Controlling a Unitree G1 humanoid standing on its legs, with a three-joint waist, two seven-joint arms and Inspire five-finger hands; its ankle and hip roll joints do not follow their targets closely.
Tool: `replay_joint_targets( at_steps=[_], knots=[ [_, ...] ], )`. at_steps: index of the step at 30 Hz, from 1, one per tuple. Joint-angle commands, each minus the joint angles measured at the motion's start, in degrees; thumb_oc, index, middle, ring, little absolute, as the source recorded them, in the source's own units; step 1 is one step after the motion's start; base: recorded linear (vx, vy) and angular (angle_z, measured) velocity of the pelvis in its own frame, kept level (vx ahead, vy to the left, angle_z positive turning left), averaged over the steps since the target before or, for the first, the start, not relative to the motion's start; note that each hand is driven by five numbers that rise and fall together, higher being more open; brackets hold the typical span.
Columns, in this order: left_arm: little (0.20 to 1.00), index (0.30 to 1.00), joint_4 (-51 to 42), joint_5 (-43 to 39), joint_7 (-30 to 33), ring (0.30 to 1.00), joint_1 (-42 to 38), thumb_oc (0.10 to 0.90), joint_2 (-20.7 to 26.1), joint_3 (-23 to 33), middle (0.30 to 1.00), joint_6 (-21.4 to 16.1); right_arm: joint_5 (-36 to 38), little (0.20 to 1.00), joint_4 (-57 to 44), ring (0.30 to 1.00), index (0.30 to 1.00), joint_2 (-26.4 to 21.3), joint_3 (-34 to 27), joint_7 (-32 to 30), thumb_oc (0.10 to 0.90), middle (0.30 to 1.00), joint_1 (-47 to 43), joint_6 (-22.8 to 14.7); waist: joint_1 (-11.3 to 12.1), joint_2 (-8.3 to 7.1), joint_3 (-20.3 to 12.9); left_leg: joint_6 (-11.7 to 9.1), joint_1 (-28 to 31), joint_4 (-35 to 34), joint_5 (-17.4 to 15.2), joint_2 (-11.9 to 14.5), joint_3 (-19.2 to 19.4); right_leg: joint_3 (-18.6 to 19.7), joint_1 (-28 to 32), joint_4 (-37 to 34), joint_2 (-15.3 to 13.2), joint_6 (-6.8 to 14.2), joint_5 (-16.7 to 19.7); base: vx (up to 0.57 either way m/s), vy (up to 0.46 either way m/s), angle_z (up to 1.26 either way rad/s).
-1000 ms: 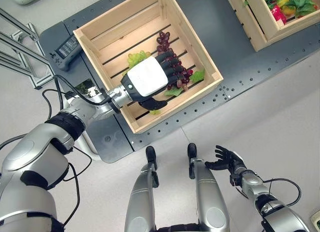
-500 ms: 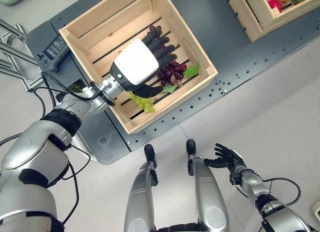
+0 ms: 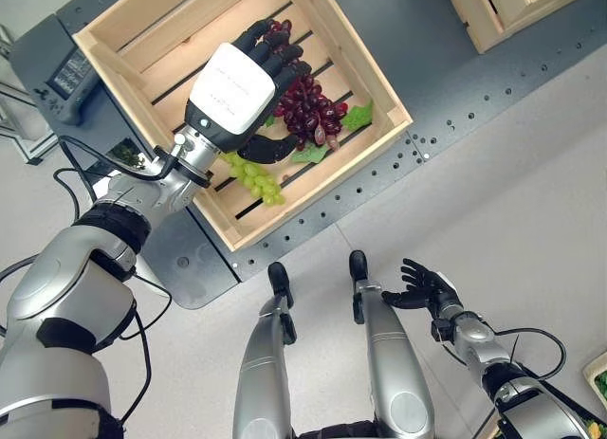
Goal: Pick up the fruits from the basket on one side to the basket on the other side
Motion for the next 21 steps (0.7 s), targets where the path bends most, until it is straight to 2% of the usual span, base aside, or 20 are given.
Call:
replay_joint_targets(
  at_steps=[1,10,16,21],
  knots=[
    [0.9,0.9,0.07,-6.92,0.62,0.9,-11.72,0.8,0.97,3.11,0.9,-0.47,1.81,0.9,-2.1,0.9,0.9,-4.03,-0.24,-1.84,0.8,0.9,3.05,-1.55,-0.11,-0.75,-0.64,-0.17,-0.21,7.21,-6.99,1.39,1.06,1.25,1.27,-3.77,-1.28,1.11,5.65,-0.01,0.021,-0.09],
    [0.9,0.9,2.97,-8.58,-4.22,0.9,-14.88,0.8,-0.26,0.25,0.9,-2.6,2.31,0.9,-2.54,0.9,0.9,-4.42,-0.12,-1.94,0.8,0.9,2.71,-2.62,-0.8,-1.05,-0.64,0.07,-2.62,7.11,-6.63,1.04,1.47,1.45,-1.44,-4.24,-1.06,1.38,6.87,-0.02,0.018,-0.01],
    [0.9,0.9,5.68,-9.62,-7.02,0.9,-17.15,0.8,-0.98,-1.95,0.9,-0.38,3.4,0.9,-3.87,0.9,0.9,-4.44,0.7,-2.45,0.8,0.9,1.78,-3.36,-1.48,-1.46,-0.64,0.21,-4.22,6.67,-6.12,0.98,1.96,1.66,-3.3,-4.9,-0.8,1.69,7.96,-0.04,0.028,0.01],
    [0.9,0.9,7.41,-12.69,-14.69,0.9,-18.35,0.8,-1.18,-4.24,0.9,1.75,4.27,0.9,-4.83,0.9,0.9,-4.94,0.61,-3.19,0.8,0.9,2.15,-3.6,-2.15,-1.66,-0.64,0.37,-5.41,6.42,-5.96,0.86,2.56,1.84,-4.82,-5.34,-0.54,1.98,8.77,-0.03,0.039,-0.01]
  ],
)
